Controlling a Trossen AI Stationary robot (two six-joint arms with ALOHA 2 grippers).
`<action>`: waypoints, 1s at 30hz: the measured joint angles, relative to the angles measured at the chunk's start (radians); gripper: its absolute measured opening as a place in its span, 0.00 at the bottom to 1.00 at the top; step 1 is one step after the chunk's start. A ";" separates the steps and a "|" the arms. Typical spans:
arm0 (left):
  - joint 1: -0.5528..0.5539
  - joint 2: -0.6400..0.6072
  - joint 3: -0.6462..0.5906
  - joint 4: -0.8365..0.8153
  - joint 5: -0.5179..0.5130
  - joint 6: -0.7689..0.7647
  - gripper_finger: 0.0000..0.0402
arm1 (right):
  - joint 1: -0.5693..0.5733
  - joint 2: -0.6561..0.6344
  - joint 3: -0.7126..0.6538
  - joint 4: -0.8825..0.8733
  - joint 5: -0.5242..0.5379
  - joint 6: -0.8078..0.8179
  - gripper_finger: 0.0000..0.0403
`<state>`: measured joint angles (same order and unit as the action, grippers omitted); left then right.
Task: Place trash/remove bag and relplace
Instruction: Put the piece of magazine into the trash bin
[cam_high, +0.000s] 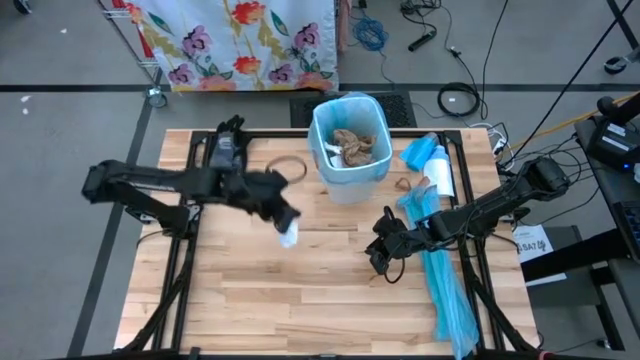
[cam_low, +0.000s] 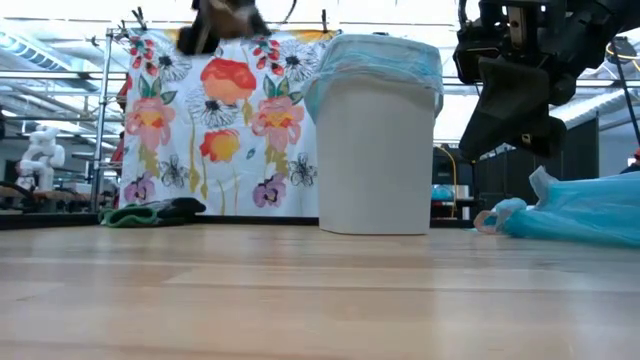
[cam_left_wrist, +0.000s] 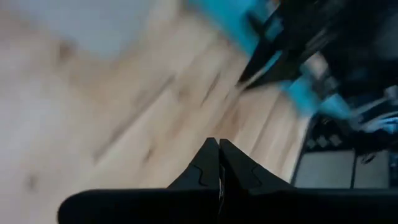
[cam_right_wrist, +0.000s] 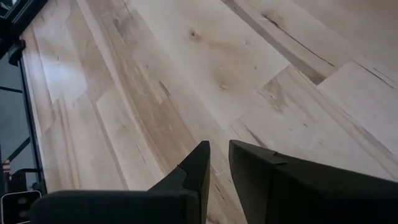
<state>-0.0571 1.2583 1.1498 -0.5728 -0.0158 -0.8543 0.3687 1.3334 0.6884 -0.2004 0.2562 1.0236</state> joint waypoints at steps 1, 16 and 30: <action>0.021 -0.004 0.042 -0.019 -0.001 0.037 0.00 | 0.000 0.000 0.000 0.000 0.000 0.000 0.13; 0.432 0.266 0.683 -0.233 0.228 0.578 0.00 | -0.026 0.000 0.000 -0.003 0.005 0.046 0.13; 0.538 0.622 0.936 -0.116 0.418 0.817 0.13 | -0.101 0.000 0.000 -0.009 0.010 0.125 0.13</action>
<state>0.4809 1.8798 2.0860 -0.6891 0.4025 -0.0376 0.2678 1.3334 0.6884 -0.2090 0.2657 1.1488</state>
